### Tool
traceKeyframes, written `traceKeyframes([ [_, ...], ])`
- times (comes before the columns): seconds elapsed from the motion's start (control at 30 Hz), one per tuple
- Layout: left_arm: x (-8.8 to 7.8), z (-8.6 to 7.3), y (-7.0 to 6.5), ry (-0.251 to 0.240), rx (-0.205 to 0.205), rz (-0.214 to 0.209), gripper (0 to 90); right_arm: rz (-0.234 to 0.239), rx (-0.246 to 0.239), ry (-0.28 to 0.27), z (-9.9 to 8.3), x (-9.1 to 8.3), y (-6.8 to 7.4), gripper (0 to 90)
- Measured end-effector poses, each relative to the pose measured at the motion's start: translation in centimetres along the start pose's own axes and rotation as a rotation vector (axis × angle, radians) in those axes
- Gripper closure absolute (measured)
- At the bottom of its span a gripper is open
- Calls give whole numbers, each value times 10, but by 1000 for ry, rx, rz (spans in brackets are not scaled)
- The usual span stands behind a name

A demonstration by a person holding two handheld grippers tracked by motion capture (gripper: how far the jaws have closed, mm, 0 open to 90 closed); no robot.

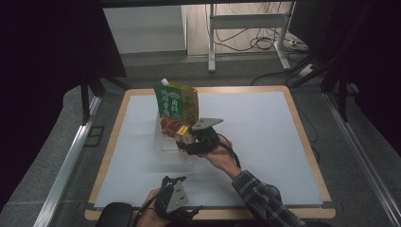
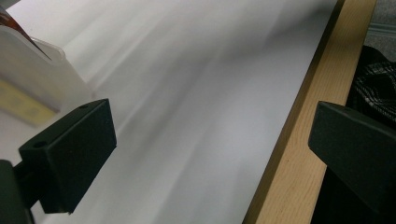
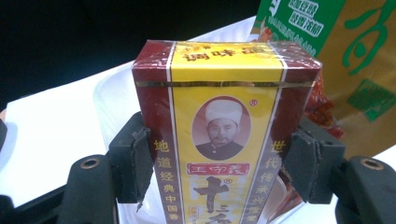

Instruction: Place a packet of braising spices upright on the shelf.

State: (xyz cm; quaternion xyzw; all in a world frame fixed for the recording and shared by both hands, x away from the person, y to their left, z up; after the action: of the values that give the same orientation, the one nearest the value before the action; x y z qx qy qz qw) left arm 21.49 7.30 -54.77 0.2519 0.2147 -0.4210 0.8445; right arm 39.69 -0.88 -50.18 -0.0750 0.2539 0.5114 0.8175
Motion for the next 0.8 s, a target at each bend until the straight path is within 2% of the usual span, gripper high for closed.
traceKeyframes([
  [0.27,-1,0,2,-11,-7,8,7,-14,-5,23,0,1,1,312],
  [0.4,-3,0,4,-16,-18,12,7,-19,-28,59,-1,4,2,229],
  [0.53,-3,0,4,-16,-20,14,7,-5,-11,45,2,2,2,191],
  [0.7,-3,0,4,-17,-20,15,7,-11,-26,68,7,-3,3,126],
  [0.8,-3,0,4,-16,-20,16,7,-10,-21,59,10,-7,2,110],
])
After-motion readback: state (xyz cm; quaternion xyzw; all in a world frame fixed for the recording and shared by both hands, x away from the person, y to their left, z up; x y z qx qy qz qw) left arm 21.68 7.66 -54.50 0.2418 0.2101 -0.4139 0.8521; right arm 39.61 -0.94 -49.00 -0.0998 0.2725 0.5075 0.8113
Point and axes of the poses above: each handheld gripper's, and its own axes: x roughly forward along the jaws, z roughly out of its top, y roughly to its left, the point moved 4 cm from there along x, roughly forward along the jaws, and after that the axes turned 4 degrees about x, right-handed, at the moved point
